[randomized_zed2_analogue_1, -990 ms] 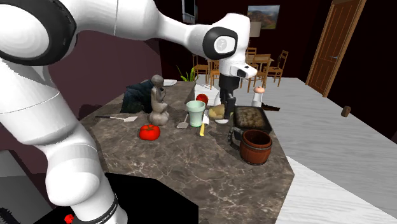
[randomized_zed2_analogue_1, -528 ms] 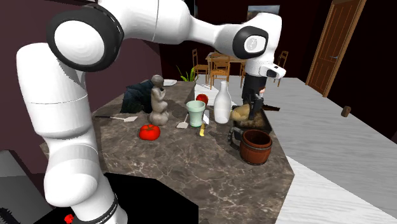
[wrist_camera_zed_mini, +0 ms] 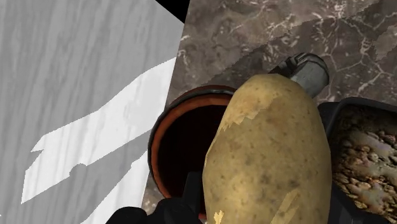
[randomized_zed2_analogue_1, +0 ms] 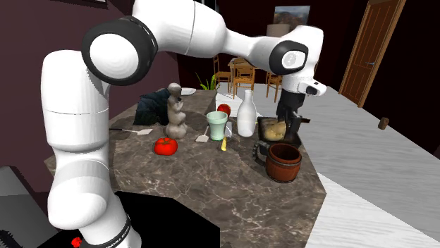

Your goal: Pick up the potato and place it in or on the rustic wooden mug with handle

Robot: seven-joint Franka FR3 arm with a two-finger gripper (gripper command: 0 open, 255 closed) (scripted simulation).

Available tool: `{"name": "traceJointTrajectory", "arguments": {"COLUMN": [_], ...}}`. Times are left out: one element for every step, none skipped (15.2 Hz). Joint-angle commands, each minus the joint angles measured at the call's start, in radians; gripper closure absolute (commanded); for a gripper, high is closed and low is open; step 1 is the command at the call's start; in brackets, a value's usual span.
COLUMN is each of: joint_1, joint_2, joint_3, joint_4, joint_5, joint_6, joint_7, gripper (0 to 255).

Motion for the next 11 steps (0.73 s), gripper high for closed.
{"name": "traceJointTrajectory", "arguments": {"joint_1": [0.001,0.002,0.002,0.002,0.002,0.002,0.002,0.002,0.002,0.002,0.002], "joint_2": [0.002,0.003,0.005,0.007,0.009,0.012,0.015,0.015,0.015,0.015,0.015], "joint_3": [0.001,0.001,0.001,0.002,0.002,0.002,0.003,0.003,0.003,0.003,0.003], "joint_4": [-0.024,-0.035,-0.046,-0.057,-0.068,-0.078,-0.091,-0.091,-0.091,-0.091,-0.091], "joint_5": [0.001,0.001,0.002,0.003,0.004,0.004,0.006,0.006,0.006,0.006,0.006], "joint_6": [0.026,0.039,0.052,0.065,0.077,0.090,0.106,0.106,0.106,0.106,0.106], "joint_7": [0.000,-0.001,-0.002,-0.003,-0.003,-0.004,-0.006,-0.006,-0.006,-0.006,-0.006], "gripper": [255,255,255,255,255,255,255,255,255,255,255]}}
